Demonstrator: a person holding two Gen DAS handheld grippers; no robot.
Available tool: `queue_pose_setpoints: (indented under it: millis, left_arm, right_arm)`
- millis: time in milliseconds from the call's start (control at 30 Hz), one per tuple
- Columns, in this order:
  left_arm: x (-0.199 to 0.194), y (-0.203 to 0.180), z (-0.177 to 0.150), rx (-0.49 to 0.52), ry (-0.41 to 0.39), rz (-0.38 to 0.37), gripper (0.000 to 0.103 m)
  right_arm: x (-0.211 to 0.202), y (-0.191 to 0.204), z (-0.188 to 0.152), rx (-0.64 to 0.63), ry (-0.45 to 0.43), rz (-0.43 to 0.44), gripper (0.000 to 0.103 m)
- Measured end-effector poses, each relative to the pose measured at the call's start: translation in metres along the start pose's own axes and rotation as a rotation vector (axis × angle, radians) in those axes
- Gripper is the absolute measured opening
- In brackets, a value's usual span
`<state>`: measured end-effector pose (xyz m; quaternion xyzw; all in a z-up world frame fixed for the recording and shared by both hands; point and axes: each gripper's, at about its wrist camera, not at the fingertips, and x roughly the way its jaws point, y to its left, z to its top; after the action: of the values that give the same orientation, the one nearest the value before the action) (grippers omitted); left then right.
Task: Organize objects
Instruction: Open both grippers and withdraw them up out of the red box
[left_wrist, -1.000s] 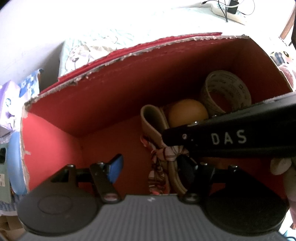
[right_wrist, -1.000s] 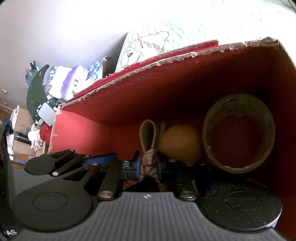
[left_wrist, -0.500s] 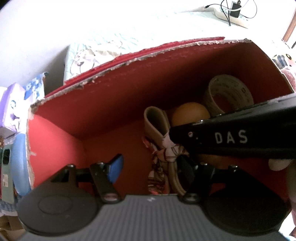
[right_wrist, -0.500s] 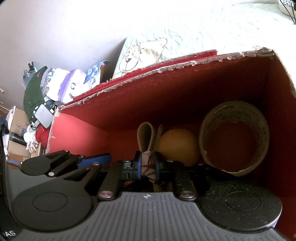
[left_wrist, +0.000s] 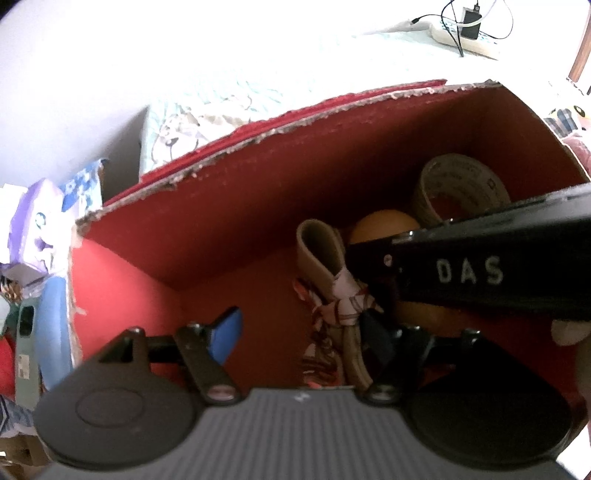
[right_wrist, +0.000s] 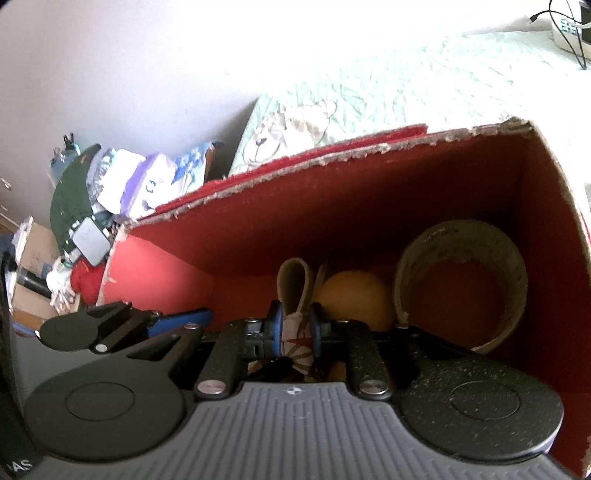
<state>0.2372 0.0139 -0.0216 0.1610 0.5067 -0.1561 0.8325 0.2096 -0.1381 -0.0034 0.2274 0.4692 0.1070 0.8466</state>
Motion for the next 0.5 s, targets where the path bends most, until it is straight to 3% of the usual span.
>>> queue_pose_setpoints:
  millis: [300,500]
  left_arm:
    - [-0.006,-0.003,-0.003,0.006,-0.055,0.034,0.08]
    - [-0.023,-0.003,-0.008,-0.01,-0.118,0.085,0.079]
  right_arm:
    - [-0.009,0.001,-0.002,0.002,-0.072,-0.045,0.022]
    - [-0.018,0.002,-0.005,-0.026,-0.116,-0.014,0.023]
